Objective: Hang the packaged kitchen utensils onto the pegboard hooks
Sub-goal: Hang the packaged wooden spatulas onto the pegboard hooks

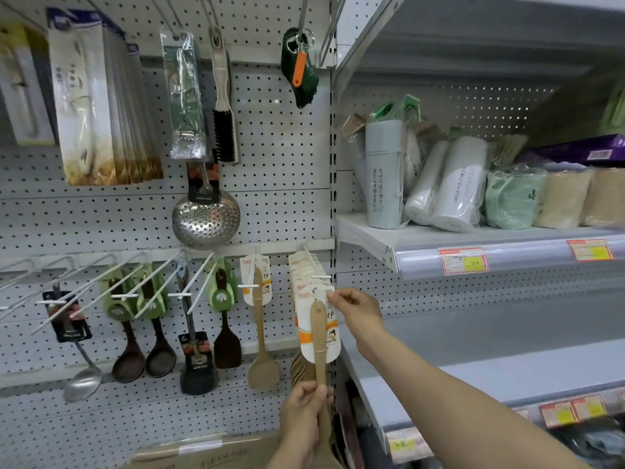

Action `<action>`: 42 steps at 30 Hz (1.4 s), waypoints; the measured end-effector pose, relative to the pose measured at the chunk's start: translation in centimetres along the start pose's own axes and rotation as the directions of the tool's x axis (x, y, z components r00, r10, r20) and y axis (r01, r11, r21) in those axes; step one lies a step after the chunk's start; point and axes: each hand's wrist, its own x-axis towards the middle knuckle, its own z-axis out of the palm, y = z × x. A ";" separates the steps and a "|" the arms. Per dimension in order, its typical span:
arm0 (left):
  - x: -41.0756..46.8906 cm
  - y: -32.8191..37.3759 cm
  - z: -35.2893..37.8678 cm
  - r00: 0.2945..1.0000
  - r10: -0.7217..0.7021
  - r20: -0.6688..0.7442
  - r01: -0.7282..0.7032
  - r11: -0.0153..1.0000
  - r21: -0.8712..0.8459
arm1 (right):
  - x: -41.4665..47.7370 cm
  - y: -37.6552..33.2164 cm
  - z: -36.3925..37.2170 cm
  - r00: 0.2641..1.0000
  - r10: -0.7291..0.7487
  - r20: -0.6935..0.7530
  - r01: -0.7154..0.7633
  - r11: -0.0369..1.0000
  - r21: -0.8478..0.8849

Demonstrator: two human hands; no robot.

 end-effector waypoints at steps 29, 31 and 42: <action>3.2 1.3 0.7 0.987 0.118 -0.106 -0.071 0.927 0.367 | 3.4 2.0 -1.0 0.990 0.099 0.101 -0.059 0.939 -0.338; 2.3 1.9 -0.3 0.977 0.167 -0.135 -0.102 0.914 0.392 | 2.9 3.0 -1.2 0.982 0.188 0.025 -0.160 0.891 -0.426; -5.0 9.7 -12.7 0.894 0.395 -0.210 -0.152 0.709 0.688 | -7.7 2.3 6.6 0.883 0.264 0.388 0.179 0.575 -0.799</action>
